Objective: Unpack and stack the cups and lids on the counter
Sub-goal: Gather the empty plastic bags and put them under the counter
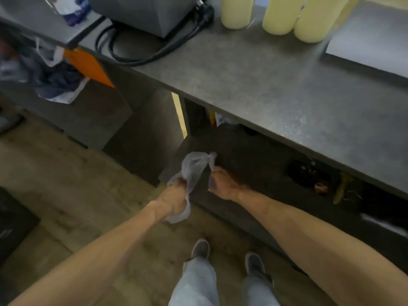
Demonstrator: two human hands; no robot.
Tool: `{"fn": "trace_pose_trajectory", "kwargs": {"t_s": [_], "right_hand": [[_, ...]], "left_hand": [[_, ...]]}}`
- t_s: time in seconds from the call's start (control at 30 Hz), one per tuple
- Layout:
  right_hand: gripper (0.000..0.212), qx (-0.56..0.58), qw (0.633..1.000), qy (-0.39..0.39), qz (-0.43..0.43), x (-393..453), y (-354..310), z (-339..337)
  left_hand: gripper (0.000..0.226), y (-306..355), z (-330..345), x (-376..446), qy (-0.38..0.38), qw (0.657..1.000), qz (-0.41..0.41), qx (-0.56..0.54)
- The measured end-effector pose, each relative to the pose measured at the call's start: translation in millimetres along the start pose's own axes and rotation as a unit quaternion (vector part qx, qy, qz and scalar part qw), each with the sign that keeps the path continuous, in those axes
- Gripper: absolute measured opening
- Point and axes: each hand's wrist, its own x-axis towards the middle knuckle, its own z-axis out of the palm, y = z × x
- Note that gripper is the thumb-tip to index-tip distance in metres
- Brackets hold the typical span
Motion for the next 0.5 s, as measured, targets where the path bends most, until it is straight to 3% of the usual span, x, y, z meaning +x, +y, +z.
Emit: {"fn": "trace_pose_trajectory", "kwargs": {"t_s": [0.07,0.2,0.33,0.5], "right_hand": [[0.041,0.053,0.999,0.001,0.004,-9.1,-4.0,-3.5],[0.044,0.17,0.985,0.016,-0.022,-48.3,-11.5,-29.6],[0.013,0.145,0.981,0.115,0.063,-85.7,2.6,-39.1],[0.023,0.147,0.947,0.217,0.184,-172.4,60.6,-43.2]], "left_hand": [[0.051,6.9,-12.8,-2.3,0.013,0.998,0.044,-0.045],[0.029,43.3,-37.0,-4.5,0.026,0.967,0.121,-0.221],[0.028,106.0,-47.4,-13.2,-0.016,0.919,0.194,-0.344],[0.035,188.8,-29.0,-51.8,0.002,0.914,0.342,-0.217]]}}
